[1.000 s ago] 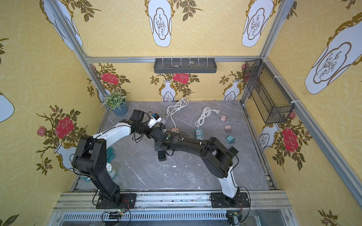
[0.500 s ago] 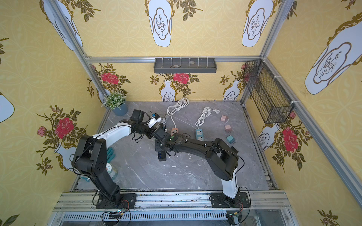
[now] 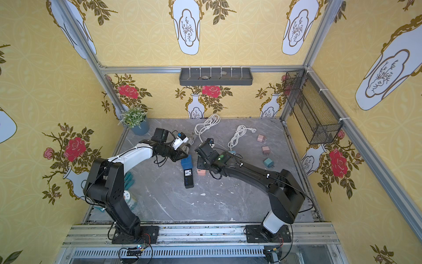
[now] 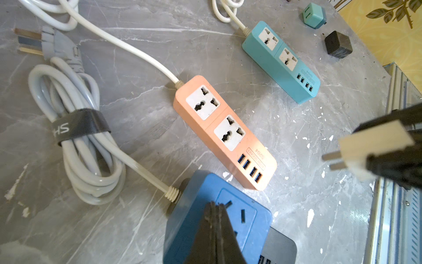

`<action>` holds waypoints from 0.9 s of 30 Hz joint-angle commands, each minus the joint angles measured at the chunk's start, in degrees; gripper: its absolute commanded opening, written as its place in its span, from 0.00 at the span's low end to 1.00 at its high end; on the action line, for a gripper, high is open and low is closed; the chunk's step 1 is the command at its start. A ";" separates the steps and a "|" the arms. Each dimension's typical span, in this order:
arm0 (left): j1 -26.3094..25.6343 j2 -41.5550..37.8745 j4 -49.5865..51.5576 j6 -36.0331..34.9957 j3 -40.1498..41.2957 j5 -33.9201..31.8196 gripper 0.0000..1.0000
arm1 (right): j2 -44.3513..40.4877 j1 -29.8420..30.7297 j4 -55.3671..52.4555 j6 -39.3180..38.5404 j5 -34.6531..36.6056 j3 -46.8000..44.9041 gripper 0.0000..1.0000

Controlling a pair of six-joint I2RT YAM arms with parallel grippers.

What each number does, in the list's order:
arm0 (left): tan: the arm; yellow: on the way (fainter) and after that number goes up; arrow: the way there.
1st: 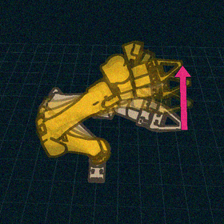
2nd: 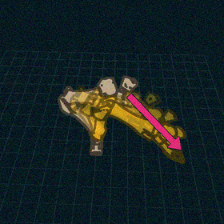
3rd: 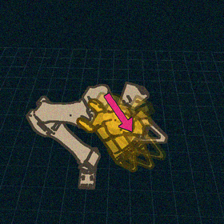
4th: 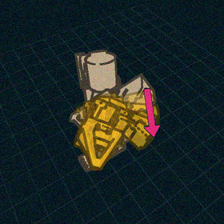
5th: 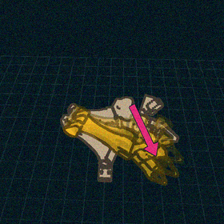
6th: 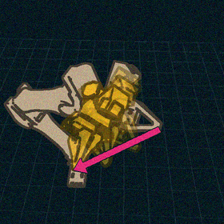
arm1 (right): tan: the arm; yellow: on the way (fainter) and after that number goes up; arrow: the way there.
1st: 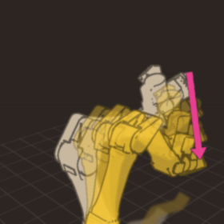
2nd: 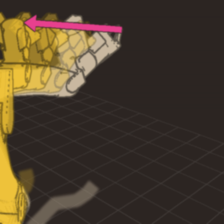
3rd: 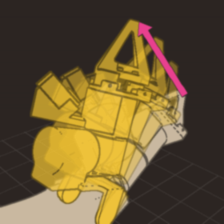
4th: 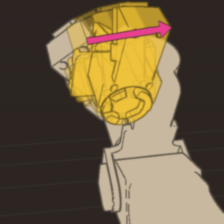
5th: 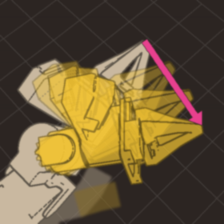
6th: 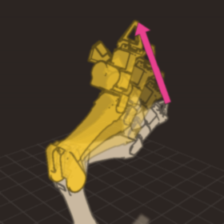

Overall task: Pull the plug off the socket
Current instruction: Remove the plug from the socket, then place the plug at the center of the board.

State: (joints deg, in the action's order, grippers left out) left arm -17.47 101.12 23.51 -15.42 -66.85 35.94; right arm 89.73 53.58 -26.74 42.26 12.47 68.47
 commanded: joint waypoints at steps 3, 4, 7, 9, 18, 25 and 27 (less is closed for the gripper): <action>-0.10 1.54 10.32 -0.10 1.24 -8.70 0.00 | -4.42 -3.68 -10.91 2.18 9.91 -1.24 0.06; -0.10 1.60 10.36 -0.10 1.28 -8.67 0.00 | -4.94 -4.76 -13.25 2.73 11.46 -1.45 0.06; -0.09 1.46 10.42 -0.08 1.24 -8.72 0.00 | -5.78 -8.49 -18.86 3.94 14.84 -1.89 0.06; -0.11 1.61 10.32 -0.18 1.25 -8.67 0.00 | -5.80 -11.68 -21.01 3.68 15.78 -2.28 0.06; -0.10 1.73 10.31 -0.05 1.23 -8.46 0.00 | 3.53 -23.45 -25.59 -0.44 25.36 1.52 0.07; -0.10 1.68 10.32 -0.13 1.27 -8.35 0.00 | 15.74 -30.71 -22.18 -6.25 26.27 8.91 0.06; -0.11 1.59 10.33 -0.11 1.22 -8.35 0.00 | 19.01 -32.09 -21.33 -8.17 25.84 11.53 0.06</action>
State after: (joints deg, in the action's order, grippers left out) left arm -17.50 101.34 23.46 -15.40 -66.85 35.99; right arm 106.10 22.76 -49.80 37.63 36.77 77.62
